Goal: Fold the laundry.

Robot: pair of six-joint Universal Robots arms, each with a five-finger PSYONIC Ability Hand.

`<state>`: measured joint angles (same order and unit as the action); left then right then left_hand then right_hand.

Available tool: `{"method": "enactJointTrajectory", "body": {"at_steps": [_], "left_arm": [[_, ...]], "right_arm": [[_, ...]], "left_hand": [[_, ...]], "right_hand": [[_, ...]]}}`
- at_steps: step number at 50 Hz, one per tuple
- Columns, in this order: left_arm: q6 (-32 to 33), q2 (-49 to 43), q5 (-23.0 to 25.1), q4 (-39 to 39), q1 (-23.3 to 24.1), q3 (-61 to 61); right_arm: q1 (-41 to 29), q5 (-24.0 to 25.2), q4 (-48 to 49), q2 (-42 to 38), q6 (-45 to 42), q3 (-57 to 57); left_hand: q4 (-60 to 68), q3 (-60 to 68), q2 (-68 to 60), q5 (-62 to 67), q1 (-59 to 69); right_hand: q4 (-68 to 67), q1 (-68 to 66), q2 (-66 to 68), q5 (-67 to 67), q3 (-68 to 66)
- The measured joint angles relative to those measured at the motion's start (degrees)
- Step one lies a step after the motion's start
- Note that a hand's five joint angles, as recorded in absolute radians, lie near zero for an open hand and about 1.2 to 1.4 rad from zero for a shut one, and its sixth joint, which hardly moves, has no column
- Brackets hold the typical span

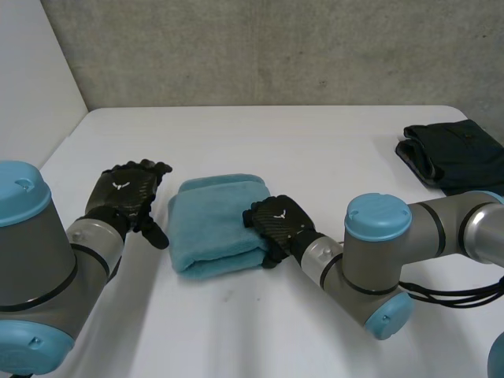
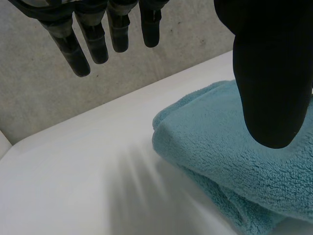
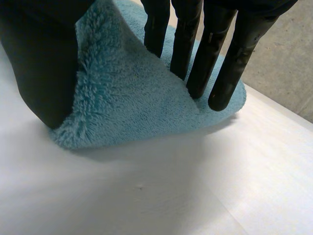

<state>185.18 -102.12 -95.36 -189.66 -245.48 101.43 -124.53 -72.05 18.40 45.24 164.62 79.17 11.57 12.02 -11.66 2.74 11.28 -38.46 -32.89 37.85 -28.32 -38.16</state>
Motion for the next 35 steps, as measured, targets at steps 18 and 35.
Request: {"method": "enactJointTrajectory", "body": {"at_steps": [18, 35], "left_arm": [[0.0, 0.0, 0.0, 0.0, -0.7, 0.1], [0.0, 0.0, 0.0, 0.0, -0.9, 0.1]], "right_arm": [[0.1, -0.5, -0.2, -1.6, -8.6, -2.8], [0.0, -0.4, -0.7, 1.2, -14.1, -3.3]], "left_hand": [[0.0, 0.0, 0.0, 0.0, 0.0], [0.0, 0.0, 0.0, 0.0, 0.0]], "right_hand": [[-29.6, -9.3, 25.3, -13.6, -29.4], [-29.6, -11.9, 27.5, -18.6, -29.4]]}}
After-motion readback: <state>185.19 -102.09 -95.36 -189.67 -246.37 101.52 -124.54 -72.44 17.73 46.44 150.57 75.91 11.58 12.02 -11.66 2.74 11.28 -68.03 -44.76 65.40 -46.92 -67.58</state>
